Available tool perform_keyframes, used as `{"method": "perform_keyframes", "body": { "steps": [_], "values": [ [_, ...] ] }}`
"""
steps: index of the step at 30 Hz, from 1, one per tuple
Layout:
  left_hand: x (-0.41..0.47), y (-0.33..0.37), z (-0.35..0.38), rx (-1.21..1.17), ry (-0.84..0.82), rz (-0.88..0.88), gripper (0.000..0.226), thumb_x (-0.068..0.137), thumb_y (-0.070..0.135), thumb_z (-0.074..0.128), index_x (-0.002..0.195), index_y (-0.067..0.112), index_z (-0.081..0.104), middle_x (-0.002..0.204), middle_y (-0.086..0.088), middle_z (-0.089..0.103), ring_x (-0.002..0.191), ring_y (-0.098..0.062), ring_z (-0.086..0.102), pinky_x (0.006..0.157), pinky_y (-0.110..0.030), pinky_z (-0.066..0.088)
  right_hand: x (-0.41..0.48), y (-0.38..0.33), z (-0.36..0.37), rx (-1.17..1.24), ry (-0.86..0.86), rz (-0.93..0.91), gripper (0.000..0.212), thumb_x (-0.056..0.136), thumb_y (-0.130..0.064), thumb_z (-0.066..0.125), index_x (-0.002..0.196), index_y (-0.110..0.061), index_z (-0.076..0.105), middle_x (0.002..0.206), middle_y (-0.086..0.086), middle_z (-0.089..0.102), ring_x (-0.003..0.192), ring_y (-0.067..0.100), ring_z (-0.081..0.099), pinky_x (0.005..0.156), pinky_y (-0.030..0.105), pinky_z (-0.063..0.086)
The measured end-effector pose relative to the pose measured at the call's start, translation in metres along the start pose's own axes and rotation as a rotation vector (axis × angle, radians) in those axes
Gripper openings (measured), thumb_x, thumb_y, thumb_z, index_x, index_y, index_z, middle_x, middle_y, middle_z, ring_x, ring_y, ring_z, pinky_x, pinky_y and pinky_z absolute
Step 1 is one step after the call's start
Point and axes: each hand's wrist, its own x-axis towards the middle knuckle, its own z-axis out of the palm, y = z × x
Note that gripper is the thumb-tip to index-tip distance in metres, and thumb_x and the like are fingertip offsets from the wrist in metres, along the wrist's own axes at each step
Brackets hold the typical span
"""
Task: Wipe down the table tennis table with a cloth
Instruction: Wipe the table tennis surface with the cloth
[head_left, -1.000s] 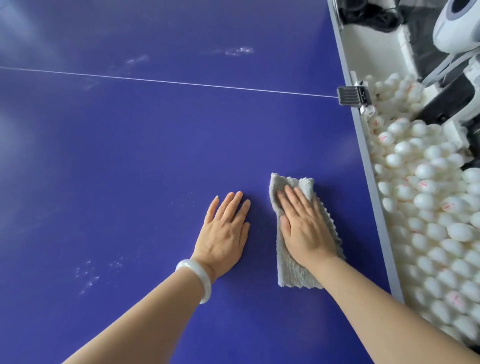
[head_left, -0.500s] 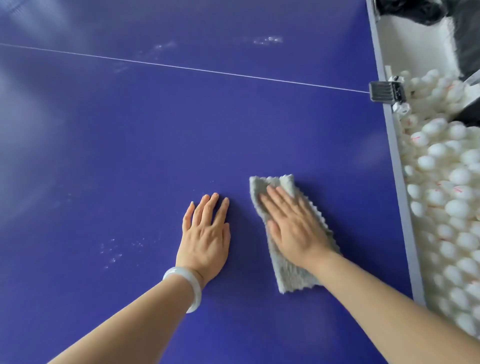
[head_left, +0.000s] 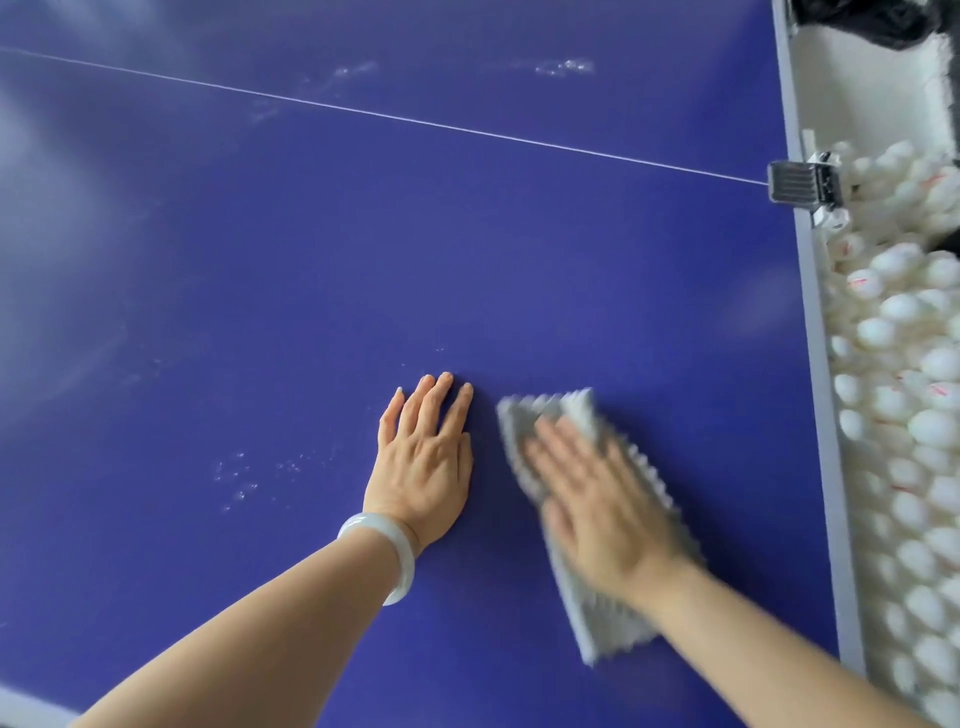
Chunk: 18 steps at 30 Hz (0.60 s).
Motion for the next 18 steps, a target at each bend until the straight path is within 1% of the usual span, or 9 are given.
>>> {"method": "perform_keyframes", "body": {
  "steps": [3, 5, 6, 8, 10, 12, 14, 16, 18],
  "values": [
    [-0.001, 0.000, 0.001, 0.005, 0.011, -0.006, 0.057, 0.097, 0.031, 0.022, 0.150, 0.014, 0.038, 0.155, -0.009, 0.034, 0.146, -0.028, 0.026, 0.122, -0.046, 0.012, 0.050, 0.064, -0.018, -0.033, 0.005, 0.429, 0.056, 0.105, -0.032, 0.023, 0.158, -0.014, 0.019, 0.166, 0.005, 0.013, 0.154, 0.021, 0.007, 0.123, 0.049, 0.012],
    [-0.001, -0.001, 0.001, 0.006, 0.011, -0.005, 0.056, 0.098, 0.030, 0.025, 0.150, 0.014, 0.038, 0.155, -0.009, 0.034, 0.146, -0.028, 0.026, 0.122, -0.046, 0.012, 0.074, 0.057, -0.018, 0.019, 0.019, 0.664, 0.058, 0.105, -0.032, 0.023, 0.159, -0.013, 0.012, 0.167, 0.007, 0.006, 0.154, 0.023, 0.001, 0.123, 0.050, 0.004],
    [-0.001, -0.002, 0.001, 0.006, 0.012, -0.005, 0.056, 0.098, 0.030, 0.026, 0.150, 0.014, 0.039, 0.155, -0.009, 0.035, 0.146, -0.028, 0.027, 0.122, -0.046, 0.012, 0.077, 0.037, -0.013, 0.040, 0.040, 0.706, 0.059, 0.104, -0.032, 0.024, 0.159, -0.012, 0.012, 0.167, 0.009, 0.007, 0.154, 0.026, 0.003, 0.123, 0.052, 0.004],
    [-0.001, -0.002, -0.001, 0.004, 0.016, 0.000, 0.056, 0.097, 0.030, 0.024, 0.149, 0.013, 0.040, 0.154, -0.010, 0.036, 0.145, -0.029, 0.028, 0.122, -0.046, 0.013, 0.055, -0.019, 0.002, 0.035, 0.093, 0.564, 0.061, 0.101, -0.032, 0.027, 0.157, -0.009, 0.021, 0.165, 0.011, 0.016, 0.153, 0.030, 0.012, 0.121, 0.054, 0.012],
    [-0.001, -0.001, -0.002, -0.007, 0.012, 0.006, 0.055, 0.098, 0.029, 0.026, 0.149, 0.013, 0.039, 0.155, -0.012, 0.035, 0.146, -0.030, 0.027, 0.122, -0.046, 0.012, 0.006, -0.070, 0.013, 0.044, 0.065, 0.213, 0.060, 0.099, -0.033, 0.031, 0.156, -0.012, 0.028, 0.164, 0.008, 0.022, 0.152, 0.028, 0.017, 0.120, 0.053, 0.018],
    [0.000, -0.001, -0.002, -0.021, 0.005, 0.009, 0.054, 0.099, 0.027, 0.029, 0.150, 0.013, 0.037, 0.156, -0.012, 0.033, 0.147, -0.030, 0.024, 0.122, -0.046, 0.010, -0.022, -0.058, 0.009, 0.051, -0.017, -0.006, 0.060, 0.099, -0.035, 0.035, 0.156, -0.018, 0.029, 0.165, 0.002, 0.021, 0.153, 0.021, 0.016, 0.121, 0.049, 0.017],
    [-0.001, -0.002, 0.000, -0.024, 0.019, 0.010, 0.051, 0.100, 0.024, 0.033, 0.150, 0.013, 0.037, 0.156, -0.011, 0.032, 0.147, -0.029, 0.024, 0.122, -0.045, 0.008, -0.020, -0.009, 0.003, -0.018, 0.006, 0.075, 0.058, 0.099, -0.034, 0.033, 0.155, -0.018, 0.032, 0.164, 0.000, 0.024, 0.152, 0.018, 0.017, 0.121, 0.048, 0.017],
    [-0.001, -0.002, 0.001, -0.025, 0.030, 0.017, 0.050, 0.101, 0.023, 0.039, 0.150, 0.013, 0.036, 0.157, -0.010, 0.032, 0.147, -0.029, 0.023, 0.122, -0.044, 0.006, -0.005, 0.037, -0.007, -0.045, 0.017, 0.366, 0.054, 0.103, -0.029, 0.030, 0.155, -0.013, 0.031, 0.164, 0.004, 0.022, 0.153, 0.021, 0.016, 0.122, 0.049, 0.016],
    [0.000, -0.003, 0.003, -0.028, 0.041, 0.030, 0.051, 0.101, 0.023, 0.041, 0.151, 0.013, 0.036, 0.157, -0.010, 0.031, 0.147, -0.029, 0.022, 0.122, -0.043, 0.004, 0.015, 0.048, -0.012, 0.003, -0.001, 0.665, 0.055, 0.104, -0.027, 0.029, 0.157, -0.012, 0.023, 0.166, 0.007, 0.014, 0.154, 0.025, 0.009, 0.123, 0.050, 0.010]
  ]
}}
